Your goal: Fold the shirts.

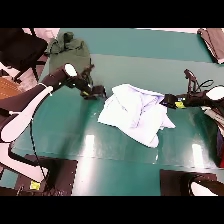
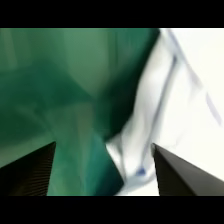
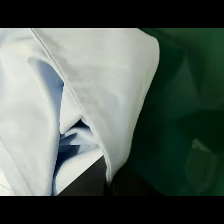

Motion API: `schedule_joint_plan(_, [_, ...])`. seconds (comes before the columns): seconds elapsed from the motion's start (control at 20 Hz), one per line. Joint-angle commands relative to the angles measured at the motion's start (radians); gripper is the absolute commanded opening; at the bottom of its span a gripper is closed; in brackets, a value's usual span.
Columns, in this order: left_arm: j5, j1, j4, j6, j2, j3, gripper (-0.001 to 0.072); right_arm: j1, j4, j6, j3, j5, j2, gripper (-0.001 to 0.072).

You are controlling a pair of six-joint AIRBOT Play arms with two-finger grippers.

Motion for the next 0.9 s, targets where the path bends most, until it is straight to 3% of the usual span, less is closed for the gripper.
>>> schedule_joint_plan(0.0, [-0.147,-0.064,-0.035,0.1,0.0,-0.076,0.0708,-0.003,-0.013,0.01,0.001,-0.004,0.001,0.0023])
schedule_joint_plan(0.1, [-0.107,-0.099,0.006,0.124,0.0,-0.134,0.0708,-0.003,-0.006,0.01,0.001,0.0,0.002,0.0023])
schedule_joint_plan(0.25, [-0.119,-0.111,-0.047,0.17,0.0,-0.158,0.0702,-0.003,-0.006,0.01,0.001,0.012,0.002,0.0022])
schedule_joint_plan(0.3, [-0.13,-0.104,-0.06,0.17,0.003,-0.155,0.0587,-0.003,-0.006,0.01,0.001,0.017,0.002,0.0023])
schedule_joint_plan(0.4, [-0.135,-0.083,-0.064,0.173,0.035,-0.155,0.056,-0.003,-0.006,0.01,0.001,0.027,0.002,0.0022])
schedule_joint_plan(0.55, [-0.185,-0.028,-0.065,0.186,0.13,-0.159,0.0561,-0.016,-0.006,0.01,0.001,0.019,0.002,0.0023])
schedule_joint_plan(0.65, [-0.232,-0.039,-0.074,0.185,0.183,-0.184,0.067,-0.04,-0.006,0.01,0.001,0.012,0.002,0.0023])
schedule_joint_plan(0.85, [-0.123,-0.188,-0.178,0.188,0.23,-0.327,0.0668,-0.079,-0.004,0.01,0.001,0.024,0.002,0.0023])
